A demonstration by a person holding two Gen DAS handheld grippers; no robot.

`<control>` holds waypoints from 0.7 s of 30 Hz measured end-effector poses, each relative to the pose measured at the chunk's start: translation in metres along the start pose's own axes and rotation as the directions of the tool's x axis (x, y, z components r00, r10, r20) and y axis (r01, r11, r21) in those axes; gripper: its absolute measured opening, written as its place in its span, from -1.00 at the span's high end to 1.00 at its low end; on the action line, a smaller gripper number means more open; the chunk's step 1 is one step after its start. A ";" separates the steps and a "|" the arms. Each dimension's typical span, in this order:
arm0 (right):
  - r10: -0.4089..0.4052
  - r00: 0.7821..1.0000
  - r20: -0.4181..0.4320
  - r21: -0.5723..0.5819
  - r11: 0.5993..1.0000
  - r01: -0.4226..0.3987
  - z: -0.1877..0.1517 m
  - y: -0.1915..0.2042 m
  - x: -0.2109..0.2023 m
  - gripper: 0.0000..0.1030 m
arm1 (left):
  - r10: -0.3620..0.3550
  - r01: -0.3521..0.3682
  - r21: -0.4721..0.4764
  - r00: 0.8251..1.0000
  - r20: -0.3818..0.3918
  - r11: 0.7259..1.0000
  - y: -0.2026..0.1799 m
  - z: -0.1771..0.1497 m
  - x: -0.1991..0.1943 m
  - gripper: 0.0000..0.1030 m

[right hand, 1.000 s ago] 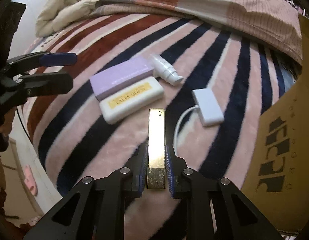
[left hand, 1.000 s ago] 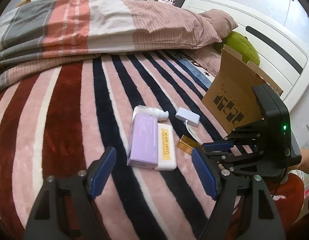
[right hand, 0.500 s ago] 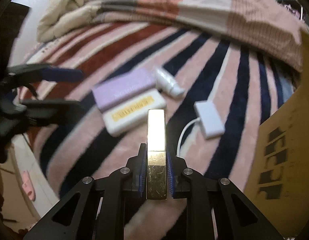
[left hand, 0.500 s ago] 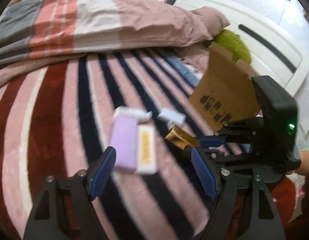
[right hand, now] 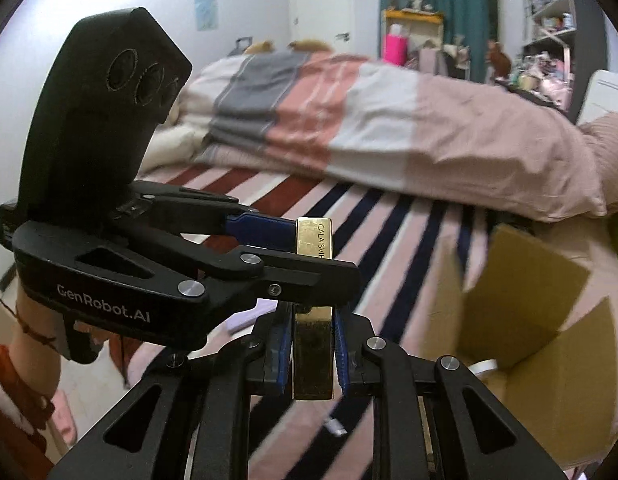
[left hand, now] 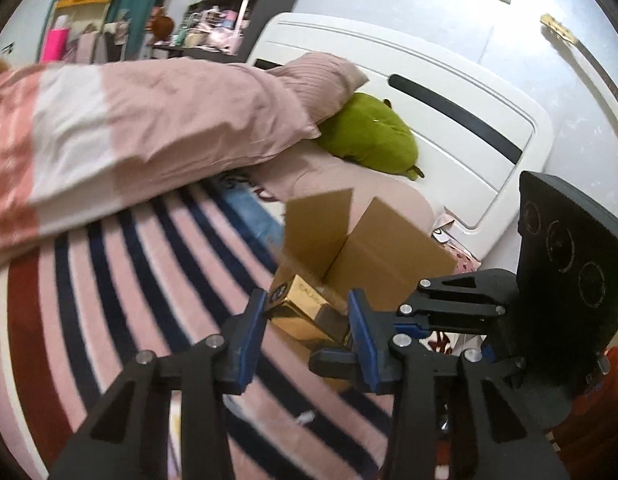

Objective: Organize rigid objects
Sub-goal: 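Carry the gold bar into the box and open the right gripper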

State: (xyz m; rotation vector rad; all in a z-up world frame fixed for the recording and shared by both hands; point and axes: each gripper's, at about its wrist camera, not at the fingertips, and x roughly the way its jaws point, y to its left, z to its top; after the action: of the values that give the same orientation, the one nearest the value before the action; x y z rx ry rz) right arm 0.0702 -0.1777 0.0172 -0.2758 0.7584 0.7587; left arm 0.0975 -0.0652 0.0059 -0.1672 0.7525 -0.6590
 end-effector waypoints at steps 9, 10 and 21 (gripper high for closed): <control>-0.095 0.995 -0.042 0.181 0.978 0.102 -0.004 -0.084 -0.014 0.74 | -0.024 0.033 0.045 0.982 -0.190 0.998 -0.035 0.057 0.096 0.28; -0.104 0.992 -0.070 0.210 0.971 0.117 -0.007 -0.095 -0.012 0.74 | -0.018 0.029 0.049 0.977 -0.214 0.998 -0.038 0.059 0.104 0.28; -0.046 0.973 -0.227 0.313 0.943 0.118 -0.038 -0.128 0.006 0.74 | 0.081 -0.061 0.074 0.947 -0.310 0.995 -0.043 0.054 0.129 -0.12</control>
State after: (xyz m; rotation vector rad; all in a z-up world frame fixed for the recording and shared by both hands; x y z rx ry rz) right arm 0.1432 -0.2834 -0.0186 -0.0910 1.0584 0.5173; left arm 0.1831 -0.1823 -0.0140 0.0249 1.0365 -0.6475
